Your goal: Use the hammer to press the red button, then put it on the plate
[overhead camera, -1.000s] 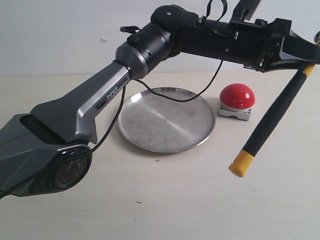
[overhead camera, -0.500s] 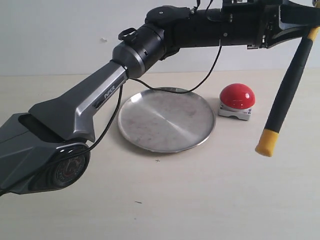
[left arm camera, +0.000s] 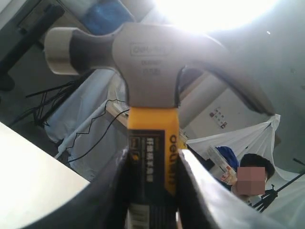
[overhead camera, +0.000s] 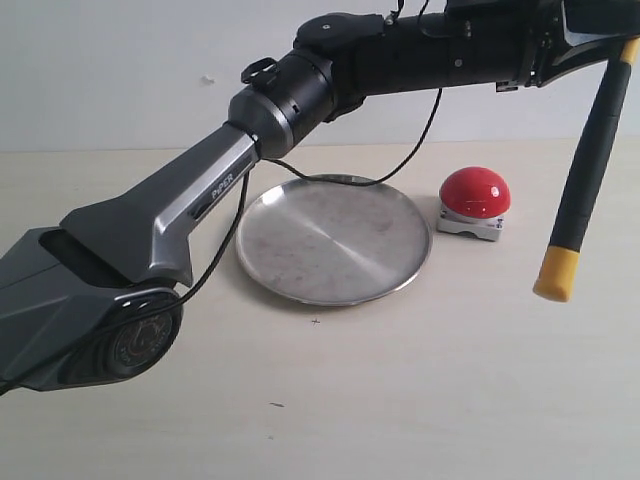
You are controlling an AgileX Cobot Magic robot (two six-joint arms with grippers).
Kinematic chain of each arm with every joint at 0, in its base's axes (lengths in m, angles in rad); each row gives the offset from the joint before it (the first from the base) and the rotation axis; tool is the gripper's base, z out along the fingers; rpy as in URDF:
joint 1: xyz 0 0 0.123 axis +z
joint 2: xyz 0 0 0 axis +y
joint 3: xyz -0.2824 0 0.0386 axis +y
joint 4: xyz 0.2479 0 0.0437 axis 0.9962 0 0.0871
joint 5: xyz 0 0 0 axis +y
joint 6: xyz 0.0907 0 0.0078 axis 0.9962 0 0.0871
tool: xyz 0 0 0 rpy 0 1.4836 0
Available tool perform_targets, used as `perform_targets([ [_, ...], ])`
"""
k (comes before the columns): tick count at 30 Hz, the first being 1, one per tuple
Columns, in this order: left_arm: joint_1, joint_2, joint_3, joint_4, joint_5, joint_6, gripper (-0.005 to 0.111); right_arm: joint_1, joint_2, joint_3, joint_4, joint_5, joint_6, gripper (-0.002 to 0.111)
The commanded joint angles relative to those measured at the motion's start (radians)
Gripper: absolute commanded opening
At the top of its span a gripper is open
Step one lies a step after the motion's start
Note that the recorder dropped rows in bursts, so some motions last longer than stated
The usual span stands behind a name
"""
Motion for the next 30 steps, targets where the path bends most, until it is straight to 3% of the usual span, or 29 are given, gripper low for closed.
perform_targets([
  [1,-0.004,-0.022,-0.015,-0.089,-0.035,0.008,0.0,-0.004,0.031,0.004,-0.277,0.049,0.182,0.0],
  [3,-0.004,-0.022,-0.015,-0.089,-0.044,0.008,0.0,-0.004,0.076,0.004,-0.421,-0.006,0.27,0.0],
  [6,-0.004,-0.022,-0.015,-0.091,-0.049,0.008,0.0,-0.004,0.134,0.004,-0.412,-0.04,0.311,0.0],
  [11,0.001,-0.022,-0.015,-0.093,-0.045,0.008,0.0,-0.004,0.289,-0.134,-0.515,0.293,0.315,0.0],
  [17,0.002,-0.022,-0.015,-0.093,-0.045,0.008,0.0,-0.004,0.537,-0.292,-0.475,0.414,0.214,0.0],
  [19,0.002,-0.022,-0.015,-0.093,-0.045,0.008,0.0,-0.004,0.609,-0.378,-0.398,0.543,0.07,0.0],
  [25,0.002,-0.022,-0.015,-0.093,-0.036,0.008,0.0,-0.004,0.856,-0.663,0.01,1.027,-0.702,0.0],
  [28,0.002,-0.022,-0.015,-0.093,-0.036,0.008,0.0,-0.004,0.97,-0.772,0.055,1.255,-0.783,0.0],
  [30,0.0,-0.022,-0.015,-0.093,-0.036,0.008,0.0,-0.004,0.979,-0.764,0.186,1.221,-0.849,0.0],
])
